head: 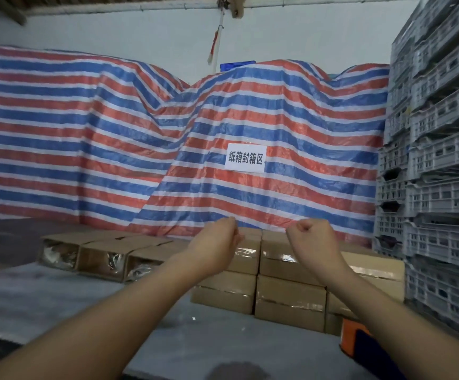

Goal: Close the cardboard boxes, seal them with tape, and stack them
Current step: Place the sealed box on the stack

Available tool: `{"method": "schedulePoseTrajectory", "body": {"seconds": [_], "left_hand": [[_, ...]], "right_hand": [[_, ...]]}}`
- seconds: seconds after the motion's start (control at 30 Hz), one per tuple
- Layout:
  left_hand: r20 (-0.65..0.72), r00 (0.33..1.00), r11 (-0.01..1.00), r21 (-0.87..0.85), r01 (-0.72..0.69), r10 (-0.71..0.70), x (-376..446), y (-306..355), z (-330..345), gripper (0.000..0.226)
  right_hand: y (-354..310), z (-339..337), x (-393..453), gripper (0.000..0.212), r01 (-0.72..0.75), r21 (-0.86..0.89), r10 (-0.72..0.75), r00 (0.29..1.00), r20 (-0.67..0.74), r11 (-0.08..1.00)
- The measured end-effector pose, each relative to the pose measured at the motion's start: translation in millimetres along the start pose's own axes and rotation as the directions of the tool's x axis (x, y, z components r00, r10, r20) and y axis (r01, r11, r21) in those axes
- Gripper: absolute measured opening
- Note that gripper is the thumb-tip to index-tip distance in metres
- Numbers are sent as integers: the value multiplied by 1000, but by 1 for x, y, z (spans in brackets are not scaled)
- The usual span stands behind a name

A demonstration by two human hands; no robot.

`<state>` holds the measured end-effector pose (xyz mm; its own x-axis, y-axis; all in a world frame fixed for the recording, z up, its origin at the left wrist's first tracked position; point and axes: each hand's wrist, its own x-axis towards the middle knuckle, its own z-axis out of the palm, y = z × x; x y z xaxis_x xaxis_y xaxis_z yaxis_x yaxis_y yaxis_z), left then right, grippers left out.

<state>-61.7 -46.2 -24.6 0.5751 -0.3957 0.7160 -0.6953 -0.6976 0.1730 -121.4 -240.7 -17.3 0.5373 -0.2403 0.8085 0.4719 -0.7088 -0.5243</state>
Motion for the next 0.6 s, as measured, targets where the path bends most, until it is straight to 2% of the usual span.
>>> {"method": "schedulePoseTrajectory", "body": {"seconds": [0.13, 0.27, 0.3, 0.37, 0.47, 0.53, 0.6], "left_hand": [[104, 993, 995, 95, 39, -49, -26, -41, -4, 41], [142, 971, 981, 25, 191, -192, -47, -80, 1, 60], [169, 957, 972, 23, 234, -234, -51, -89, 4, 62], [191, 947, 964, 108, 241, -258, -54, -113, 13, 50], [194, 954, 938, 308, 161, -227, -48, -152, 24, 22], [180, 950, 925, 332, 187, -257, -33, -177, 24, 26], [147, 938, 892, 383, 239, -315, -14, -198, 17, 24]], "right_hand": [[1, 34, -23, 52, -34, 51, 31, 998, 49, 998], [13, 84, -52, 53, -110, 74, 98, 984, 151, 991], [17, 98, -57, 53, -120, 70, 107, 980, 170, 990], [25, 127, -62, 51, -115, 44, 104, 975, 197, 992], [26, 161, -55, 54, -1, -13, 3, 980, 199, 1000], [20, 179, -37, 52, 160, -25, -152, 967, 205, 987], [11, 198, -11, 36, 271, -49, -251, 935, 249, 961]]}}
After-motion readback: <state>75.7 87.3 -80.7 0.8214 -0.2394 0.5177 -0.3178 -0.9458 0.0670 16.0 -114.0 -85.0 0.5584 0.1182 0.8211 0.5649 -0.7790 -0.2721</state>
